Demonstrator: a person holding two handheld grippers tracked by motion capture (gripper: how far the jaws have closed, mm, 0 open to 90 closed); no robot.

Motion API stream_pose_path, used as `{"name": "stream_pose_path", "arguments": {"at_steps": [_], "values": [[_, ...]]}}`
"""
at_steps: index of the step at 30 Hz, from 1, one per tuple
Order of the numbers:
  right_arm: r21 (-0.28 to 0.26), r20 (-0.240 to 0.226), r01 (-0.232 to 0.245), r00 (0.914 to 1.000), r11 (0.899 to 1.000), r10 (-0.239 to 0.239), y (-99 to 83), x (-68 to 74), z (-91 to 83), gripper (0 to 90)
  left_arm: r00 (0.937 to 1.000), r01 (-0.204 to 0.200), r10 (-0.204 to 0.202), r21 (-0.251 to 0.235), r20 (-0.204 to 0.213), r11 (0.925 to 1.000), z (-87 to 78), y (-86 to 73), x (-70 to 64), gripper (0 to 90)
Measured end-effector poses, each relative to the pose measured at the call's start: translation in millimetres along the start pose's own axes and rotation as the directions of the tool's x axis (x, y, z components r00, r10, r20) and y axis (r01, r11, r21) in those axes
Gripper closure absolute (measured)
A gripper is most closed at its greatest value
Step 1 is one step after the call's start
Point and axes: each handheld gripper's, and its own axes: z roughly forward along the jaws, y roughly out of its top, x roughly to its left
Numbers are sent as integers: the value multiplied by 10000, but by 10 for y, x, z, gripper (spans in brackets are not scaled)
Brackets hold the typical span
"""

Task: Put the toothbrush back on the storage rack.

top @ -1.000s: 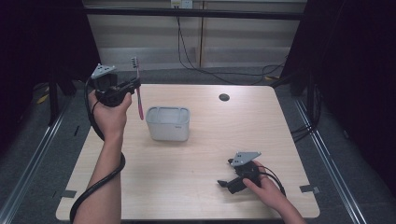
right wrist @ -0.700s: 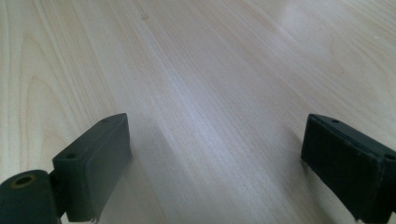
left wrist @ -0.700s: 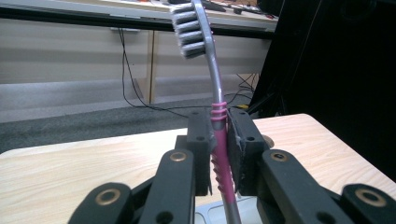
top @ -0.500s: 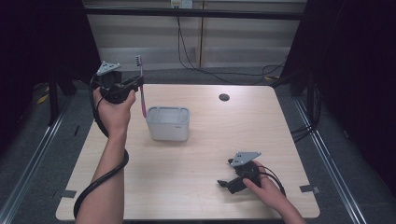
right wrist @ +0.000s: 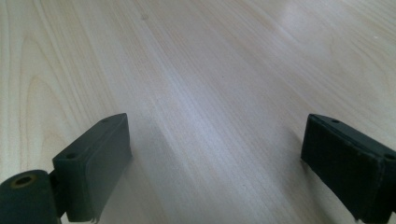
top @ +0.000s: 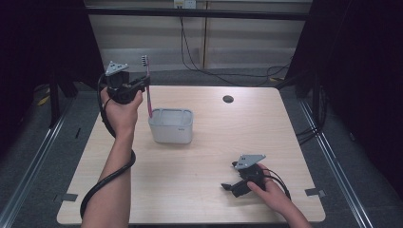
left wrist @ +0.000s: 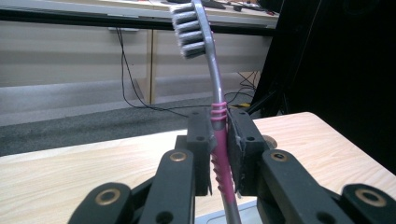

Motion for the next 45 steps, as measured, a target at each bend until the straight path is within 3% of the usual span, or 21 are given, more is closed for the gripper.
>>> {"name": "stream_pose_path", "arguments": {"at_steps": [45], "values": [[-6, 6, 11, 10000, 10000, -11, 0, 0, 0, 77, 10000, 43, -43, -140, 28, 9999, 261, -122, 66, 799]]}}
